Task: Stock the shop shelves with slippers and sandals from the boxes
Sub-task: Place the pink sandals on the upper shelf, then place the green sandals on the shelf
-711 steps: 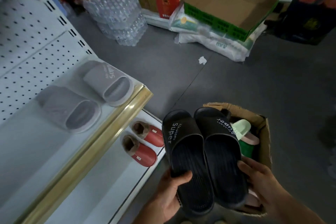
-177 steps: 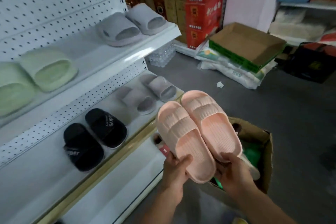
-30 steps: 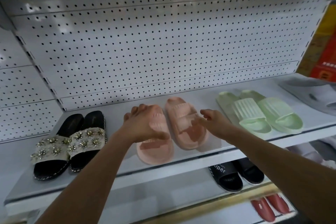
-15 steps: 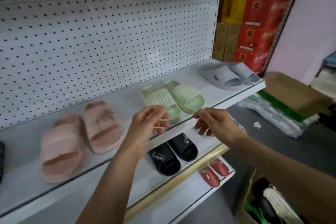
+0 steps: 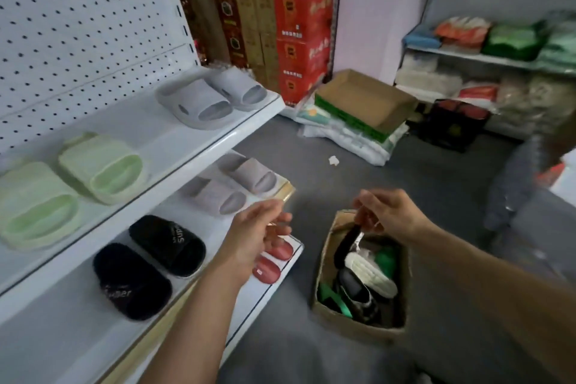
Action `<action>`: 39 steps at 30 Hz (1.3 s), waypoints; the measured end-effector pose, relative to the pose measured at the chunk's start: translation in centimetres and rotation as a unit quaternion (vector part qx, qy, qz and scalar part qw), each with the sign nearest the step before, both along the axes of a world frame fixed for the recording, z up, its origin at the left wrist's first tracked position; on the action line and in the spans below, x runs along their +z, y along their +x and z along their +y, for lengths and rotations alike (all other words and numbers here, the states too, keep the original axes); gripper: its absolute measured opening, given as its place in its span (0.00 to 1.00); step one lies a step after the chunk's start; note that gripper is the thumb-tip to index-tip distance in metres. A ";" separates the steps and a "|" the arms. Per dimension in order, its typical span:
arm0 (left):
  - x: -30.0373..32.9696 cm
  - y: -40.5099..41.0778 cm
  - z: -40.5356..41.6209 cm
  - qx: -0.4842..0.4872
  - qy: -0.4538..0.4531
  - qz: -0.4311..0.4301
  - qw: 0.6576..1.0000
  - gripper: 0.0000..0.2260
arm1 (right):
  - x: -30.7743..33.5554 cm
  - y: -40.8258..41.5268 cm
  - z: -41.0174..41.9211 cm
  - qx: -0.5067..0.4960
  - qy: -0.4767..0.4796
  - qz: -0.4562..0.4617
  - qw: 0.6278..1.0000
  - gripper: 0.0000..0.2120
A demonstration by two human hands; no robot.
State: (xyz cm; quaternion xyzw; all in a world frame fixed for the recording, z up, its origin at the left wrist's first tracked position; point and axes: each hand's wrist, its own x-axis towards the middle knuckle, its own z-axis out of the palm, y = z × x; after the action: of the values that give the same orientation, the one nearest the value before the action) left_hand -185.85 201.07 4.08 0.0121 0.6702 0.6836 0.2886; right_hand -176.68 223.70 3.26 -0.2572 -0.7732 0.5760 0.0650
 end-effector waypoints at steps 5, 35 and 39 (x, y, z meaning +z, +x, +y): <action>-4.2 -0.5 6.5 -0.062 -0.033 -0.047 0.996 0.06 | -5.8 1.8 7.3 -0.073 -0.024 -0.089 0.993 0.14; -54.5 -10.6 24.6 -0.157 -0.271 -0.325 0.893 0.16 | -57.1 -5.1 14.6 -0.045 -0.177 -0.376 0.909 0.10; -60.7 -8.9 24.4 -0.131 -0.278 -0.364 0.879 0.24 | -63.6 -4.9 12.6 0.030 -0.101 -0.391 0.914 0.06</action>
State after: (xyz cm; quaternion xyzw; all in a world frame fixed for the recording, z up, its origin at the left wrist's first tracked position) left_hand -194.73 225.52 -56.67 -0.2301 0.6730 0.3811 0.5907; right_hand -181.55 236.28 -60.30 -0.4442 -0.6820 0.5056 -0.2861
